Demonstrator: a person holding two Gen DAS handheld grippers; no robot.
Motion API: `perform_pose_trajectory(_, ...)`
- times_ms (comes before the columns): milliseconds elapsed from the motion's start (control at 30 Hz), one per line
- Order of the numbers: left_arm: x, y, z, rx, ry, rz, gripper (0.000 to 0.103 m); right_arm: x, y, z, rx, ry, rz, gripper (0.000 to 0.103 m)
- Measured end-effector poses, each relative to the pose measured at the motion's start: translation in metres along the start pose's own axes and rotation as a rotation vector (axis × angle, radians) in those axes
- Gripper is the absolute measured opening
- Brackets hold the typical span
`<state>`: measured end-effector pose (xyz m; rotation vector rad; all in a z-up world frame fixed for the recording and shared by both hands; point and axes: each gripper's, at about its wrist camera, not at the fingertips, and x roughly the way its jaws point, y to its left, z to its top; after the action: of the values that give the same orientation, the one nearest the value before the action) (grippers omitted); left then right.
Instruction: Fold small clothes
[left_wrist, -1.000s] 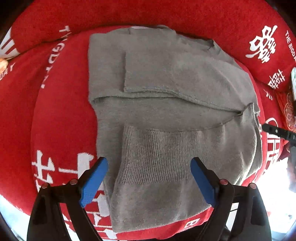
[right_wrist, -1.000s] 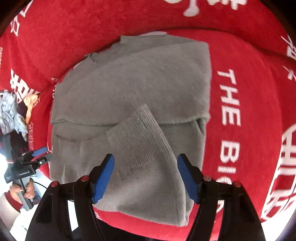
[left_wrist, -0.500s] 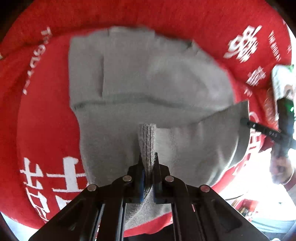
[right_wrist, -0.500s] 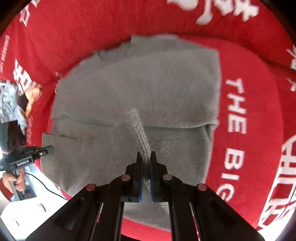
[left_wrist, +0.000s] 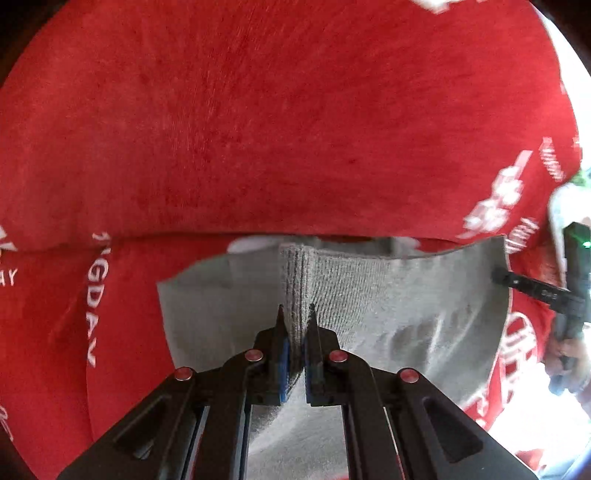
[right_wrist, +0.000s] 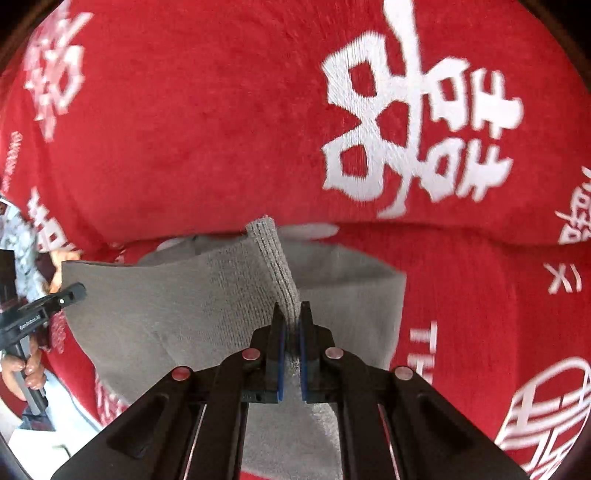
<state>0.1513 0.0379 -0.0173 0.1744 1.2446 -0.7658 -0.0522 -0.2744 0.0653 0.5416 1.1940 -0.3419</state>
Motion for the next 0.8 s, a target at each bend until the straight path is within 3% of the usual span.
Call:
perform_pose_trajectory(167,0.065,0.011,0.009,-0.028,0.052,0.097,0.007,0.073,-0.018,0.017,0.054,0.078,-0.028,0.006)
perform_pose_trajectory(267,0.088,0.015,0.009,-0.028,0.075,0.195,0.007,0.101,-0.028,0.014,0.080,0.114,-0.043,0.006)
perform_pose_trajectory(333,0.096,0.020,0.009,-0.046,0.096,0.258,0.028,0.114,-0.031,0.013,0.087,0.131,-0.047,0.006)
perform_pose_trajectory(367,0.093,0.022,0.009,-0.056,0.086,0.341,0.049,0.116,-0.032,0.015,0.090,0.134,-0.046,0.007)
perform_pose_trajectory(433,0.082,0.025,0.009,-0.061,0.049,0.409,0.053,0.114,-0.032,0.015,0.104,0.148,-0.066,0.009)
perform_pose_trajectory(500,0.063,0.028,0.008,-0.077,0.049,0.369,0.053,0.106,-0.032,0.016,0.118,0.159,-0.132,0.022)
perform_pose_trajectory(567,0.045,0.026,0.004,-0.069,0.045,0.319,0.053,0.087,-0.033,0.015,0.134,0.138,-0.149,0.022)
perform_pose_trajectory(733,0.033,0.008,-0.021,-0.049,0.088,0.140,0.054,0.050,-0.023,-0.009,0.151,0.091,0.027,0.022)
perform_pose_trajectory(800,0.046,0.003,-0.035,-0.047,0.120,0.149,0.054,0.054,-0.016,-0.024,0.145,0.116,0.069,0.022)
